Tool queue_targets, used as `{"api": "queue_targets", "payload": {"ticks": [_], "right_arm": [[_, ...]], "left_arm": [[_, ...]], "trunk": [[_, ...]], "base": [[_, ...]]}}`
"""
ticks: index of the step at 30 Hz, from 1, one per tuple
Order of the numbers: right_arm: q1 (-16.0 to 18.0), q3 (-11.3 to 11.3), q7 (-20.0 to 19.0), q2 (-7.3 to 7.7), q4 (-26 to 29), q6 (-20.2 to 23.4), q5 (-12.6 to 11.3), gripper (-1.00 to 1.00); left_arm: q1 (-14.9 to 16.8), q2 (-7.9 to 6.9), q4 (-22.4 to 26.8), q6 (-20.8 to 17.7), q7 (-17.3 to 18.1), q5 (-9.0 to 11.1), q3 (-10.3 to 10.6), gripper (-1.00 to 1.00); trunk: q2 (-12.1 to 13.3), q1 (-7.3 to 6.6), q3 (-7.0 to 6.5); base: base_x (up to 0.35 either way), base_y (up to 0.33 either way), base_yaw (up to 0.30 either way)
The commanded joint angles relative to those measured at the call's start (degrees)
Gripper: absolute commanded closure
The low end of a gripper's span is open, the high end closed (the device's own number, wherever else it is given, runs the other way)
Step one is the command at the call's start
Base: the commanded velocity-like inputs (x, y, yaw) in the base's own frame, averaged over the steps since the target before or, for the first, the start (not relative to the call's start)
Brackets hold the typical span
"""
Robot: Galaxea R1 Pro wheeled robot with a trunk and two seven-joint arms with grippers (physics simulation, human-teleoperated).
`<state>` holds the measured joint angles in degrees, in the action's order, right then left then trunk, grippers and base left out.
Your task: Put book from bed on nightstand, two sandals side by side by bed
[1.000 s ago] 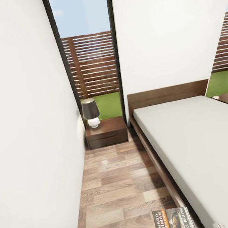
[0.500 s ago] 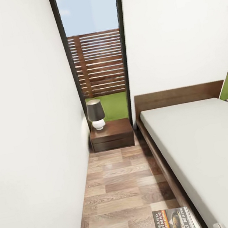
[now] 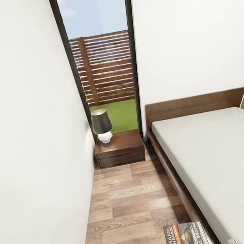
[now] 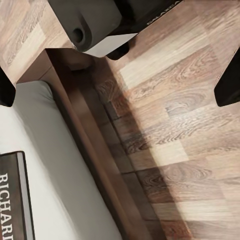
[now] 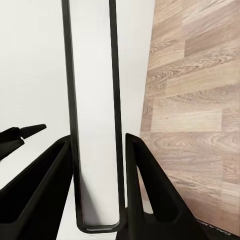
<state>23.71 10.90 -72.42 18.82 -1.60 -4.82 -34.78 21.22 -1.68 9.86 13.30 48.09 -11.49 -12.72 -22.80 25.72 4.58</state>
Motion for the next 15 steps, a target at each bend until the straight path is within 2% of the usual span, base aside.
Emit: {"api": "queue_targets", "payload": {"ticks": [1,9,15], "right_arm": [[0.1,0.27,-0.16,-0.01,-0.16,-0.54,-0.37,1.0],[0.1,0.32,-0.17,-0.01,-0.16,-0.54,-0.37,1.0],[0.1,0.32,-0.17,-0.01,-0.16,-0.54,-0.37,1.0]], "left_arm": [[0.05,0.0,-0.03,0.32,0.16,-0.62,-0.49,-1.0],[0.05,0.01,-0.02,0.32,0.16,-0.62,-0.5,-1.0],[0.05,-0.03,-0.04,0.32,0.16,-0.58,-0.51,-1.0]], "trunk": [[-0.12,0.07,0.12],[-0.12,0.07,0.12],[-0.12,0.07,0.12]], "base": [[0.253,-0.015,0.0],[0.084,-0.003,0.0],[0.269,0.0,0.0]]}}
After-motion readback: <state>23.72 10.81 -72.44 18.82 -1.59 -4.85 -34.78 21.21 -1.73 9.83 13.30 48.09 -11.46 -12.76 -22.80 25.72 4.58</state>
